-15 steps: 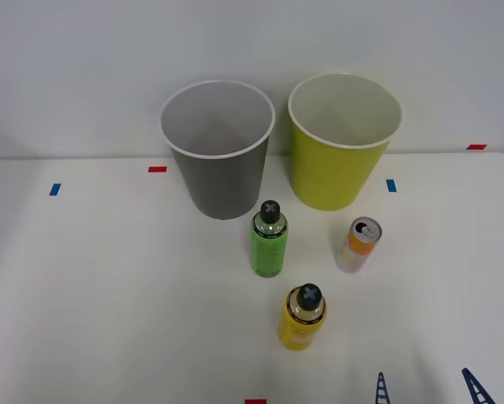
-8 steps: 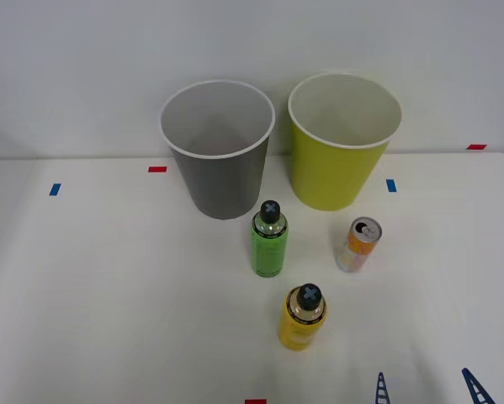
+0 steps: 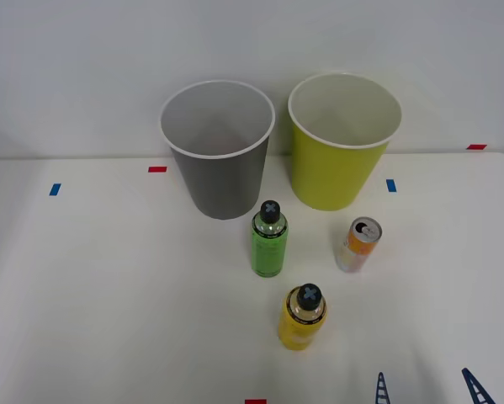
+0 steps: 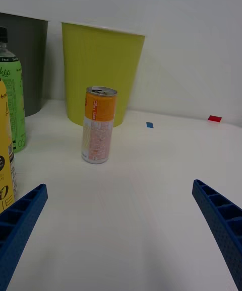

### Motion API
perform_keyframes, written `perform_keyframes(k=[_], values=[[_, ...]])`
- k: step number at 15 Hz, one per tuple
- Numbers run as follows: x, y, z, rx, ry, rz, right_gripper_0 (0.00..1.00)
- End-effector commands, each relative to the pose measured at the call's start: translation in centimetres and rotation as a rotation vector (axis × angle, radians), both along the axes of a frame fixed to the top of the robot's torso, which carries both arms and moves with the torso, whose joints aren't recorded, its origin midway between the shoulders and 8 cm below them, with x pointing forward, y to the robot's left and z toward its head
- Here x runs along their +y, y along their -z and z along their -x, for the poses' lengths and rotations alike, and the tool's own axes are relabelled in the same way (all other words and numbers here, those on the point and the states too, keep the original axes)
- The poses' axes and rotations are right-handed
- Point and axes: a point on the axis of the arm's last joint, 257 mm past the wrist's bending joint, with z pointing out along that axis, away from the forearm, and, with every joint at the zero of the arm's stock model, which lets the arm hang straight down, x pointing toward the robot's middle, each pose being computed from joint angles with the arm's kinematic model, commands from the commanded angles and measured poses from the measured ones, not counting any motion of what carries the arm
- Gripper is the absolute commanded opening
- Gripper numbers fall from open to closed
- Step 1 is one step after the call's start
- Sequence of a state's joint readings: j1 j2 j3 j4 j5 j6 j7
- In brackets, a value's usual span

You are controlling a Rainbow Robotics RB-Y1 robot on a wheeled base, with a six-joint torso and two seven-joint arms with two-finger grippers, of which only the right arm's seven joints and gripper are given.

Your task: Put cans in the gray bin, plastic bottles in the light green bin

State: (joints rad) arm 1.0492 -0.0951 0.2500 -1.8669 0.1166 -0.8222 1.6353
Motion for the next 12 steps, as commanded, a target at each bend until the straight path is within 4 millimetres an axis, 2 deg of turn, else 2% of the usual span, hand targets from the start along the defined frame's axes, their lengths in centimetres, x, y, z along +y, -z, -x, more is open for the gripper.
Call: perform_keyframes(k=[1, 12], values=[[0.00, 0.00, 0.00, 0.000, 0.000, 0.000, 1.00], [0.00, 0.00, 0.00, 0.000, 0.000, 0.000, 1.00]])
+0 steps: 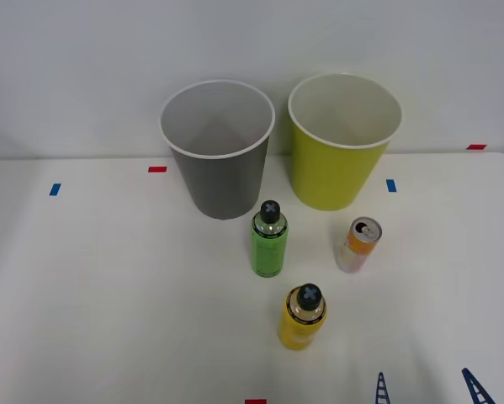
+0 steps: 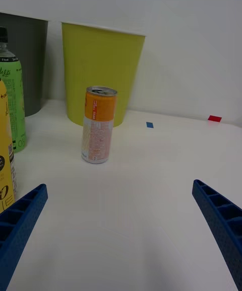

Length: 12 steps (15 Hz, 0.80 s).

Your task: Put cans in the gray bin, plastic bottles in the light green bin

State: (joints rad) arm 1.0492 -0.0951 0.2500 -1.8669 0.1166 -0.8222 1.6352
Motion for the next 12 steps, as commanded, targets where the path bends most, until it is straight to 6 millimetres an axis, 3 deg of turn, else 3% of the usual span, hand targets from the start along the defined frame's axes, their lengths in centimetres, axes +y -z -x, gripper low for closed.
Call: perform_keyframes(k=[1, 2, 3, 12], values=[[0.0, 0.0, 0.0, 0.000, 0.000, 0.000, 1.00], [0.0, 0.0, 0.0, 0.000, 0.000, 0.000, 1.00], [-0.1, 1.7, 0.0, 0.039, -0.002, 0.000, 1.00], [-1.4, 0.4, -2.3, -0.029, 0.036, -0.149, 1.00]])
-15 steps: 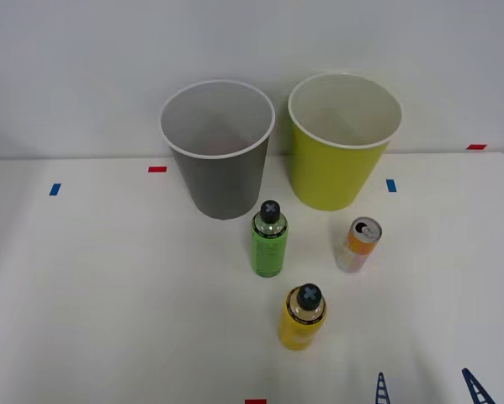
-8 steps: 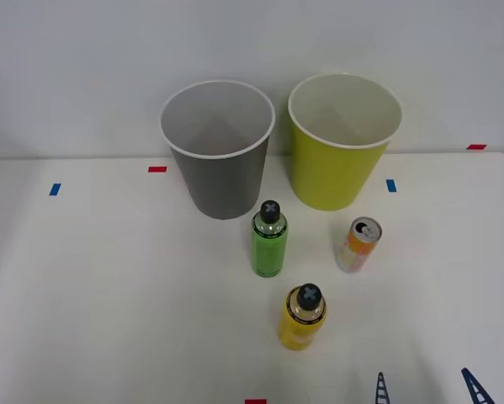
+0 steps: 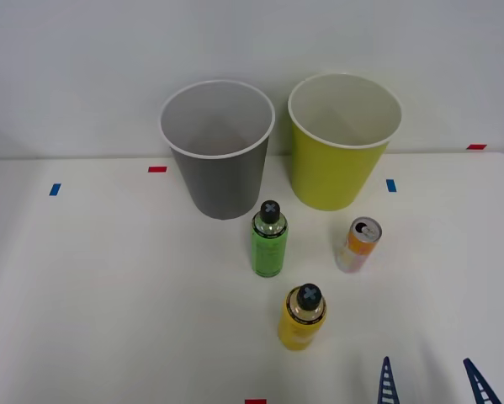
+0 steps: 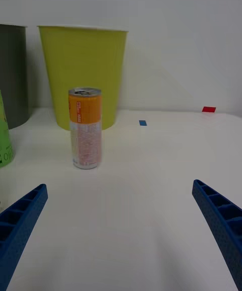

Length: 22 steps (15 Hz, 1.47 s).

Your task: Put cans in the gray bin, plastic bottles in the light green bin

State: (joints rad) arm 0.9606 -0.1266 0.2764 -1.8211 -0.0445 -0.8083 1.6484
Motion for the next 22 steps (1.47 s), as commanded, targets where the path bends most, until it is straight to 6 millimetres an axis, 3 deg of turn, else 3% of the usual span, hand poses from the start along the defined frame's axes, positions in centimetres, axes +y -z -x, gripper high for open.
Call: perform_keyframes(k=[1, 9, 16, 22], values=[[0.0, -0.1, -1.0, -0.007, -0.006, -0.037, 1.00], [0.3, 0.2, -5.3, 0.008, -0.046, -0.062, 1.00], [2.3, -0.6, -11.3, 0.018, -0.111, -0.075, 1.00], [3.3, -0.5, -15.2, 0.069, -0.143, -0.079, 1.00]])
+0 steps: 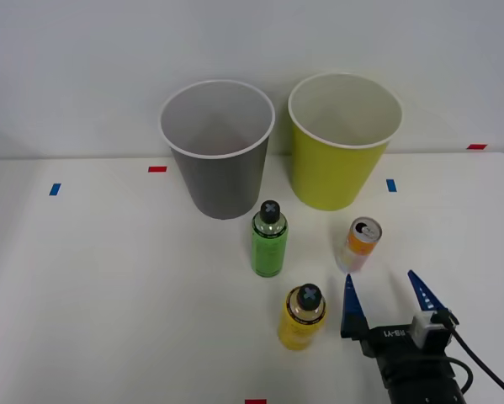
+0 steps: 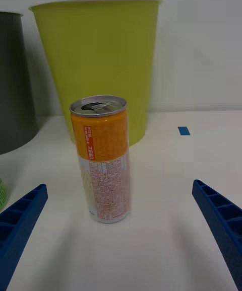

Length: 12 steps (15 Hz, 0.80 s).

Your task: Put cans in the gray bin, plastic bottles in the light green bin

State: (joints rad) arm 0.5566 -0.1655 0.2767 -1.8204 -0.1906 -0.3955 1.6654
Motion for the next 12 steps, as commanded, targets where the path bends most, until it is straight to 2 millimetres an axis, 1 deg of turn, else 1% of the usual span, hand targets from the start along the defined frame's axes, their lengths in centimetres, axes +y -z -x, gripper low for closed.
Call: perform_keyframes(k=[1, 5, 8, 9, 12], values=[[0.7, -0.2, -2.1, 0.023, -0.020, 0.001, 1.00], [1.6, -0.5, -4.8, 0.057, -0.047, 0.015, 1.00], [1.6, 0.5, -6.8, 0.059, -0.049, 0.032, 1.00], [1.8, 0.7, -7.8, 0.053, -0.048, 0.034, 1.00], [2.6, -0.1, -9.1, 0.036, -0.061, 0.039, 1.00]])
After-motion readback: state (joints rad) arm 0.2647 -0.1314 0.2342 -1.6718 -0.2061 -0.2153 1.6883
